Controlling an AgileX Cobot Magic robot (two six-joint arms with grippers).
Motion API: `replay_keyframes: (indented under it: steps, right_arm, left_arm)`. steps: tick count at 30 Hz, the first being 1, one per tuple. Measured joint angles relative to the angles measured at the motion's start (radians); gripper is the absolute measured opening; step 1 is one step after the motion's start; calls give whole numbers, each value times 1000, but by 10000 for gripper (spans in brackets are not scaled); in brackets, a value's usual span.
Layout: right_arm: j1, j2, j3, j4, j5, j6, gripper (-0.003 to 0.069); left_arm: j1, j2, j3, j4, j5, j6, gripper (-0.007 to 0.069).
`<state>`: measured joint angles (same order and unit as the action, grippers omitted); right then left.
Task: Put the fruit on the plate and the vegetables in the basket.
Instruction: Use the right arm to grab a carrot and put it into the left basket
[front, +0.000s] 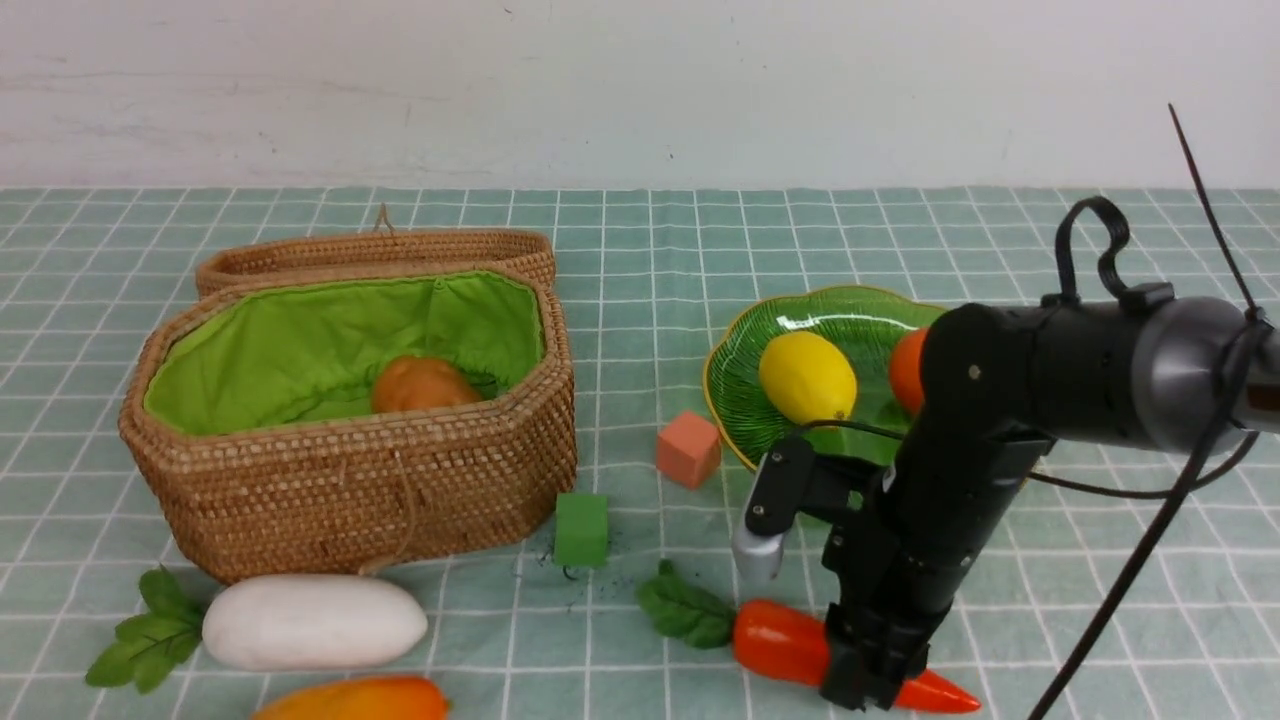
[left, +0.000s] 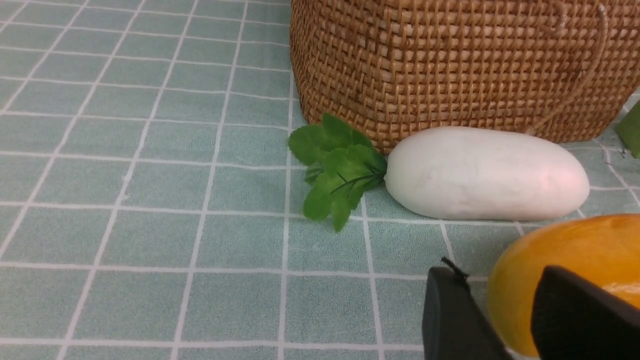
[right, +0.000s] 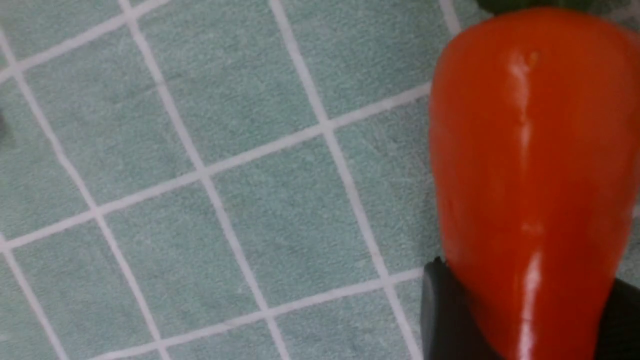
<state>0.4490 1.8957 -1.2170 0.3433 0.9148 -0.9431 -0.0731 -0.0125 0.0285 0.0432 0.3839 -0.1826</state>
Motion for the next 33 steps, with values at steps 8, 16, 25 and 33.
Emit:
replay_keyframes:
  steps: [8, 16, 25, 33]
  right_arm:
    - [0, -97, -219, 116, 113, 2, 288]
    - [41, -65, -645, 253, 178, 10, 288]
    - [195, 223, -902, 270, -112, 116, 288]
    - [235, 385, -902, 213, -299, 308, 330]
  left_arm:
    - [0, 0, 0, 0, 0, 0, 239]
    - [0, 0, 0, 0, 0, 0, 239]
    - [0, 0, 0, 0, 0, 0, 239]
    - [0, 0, 0, 0, 0, 0, 239]
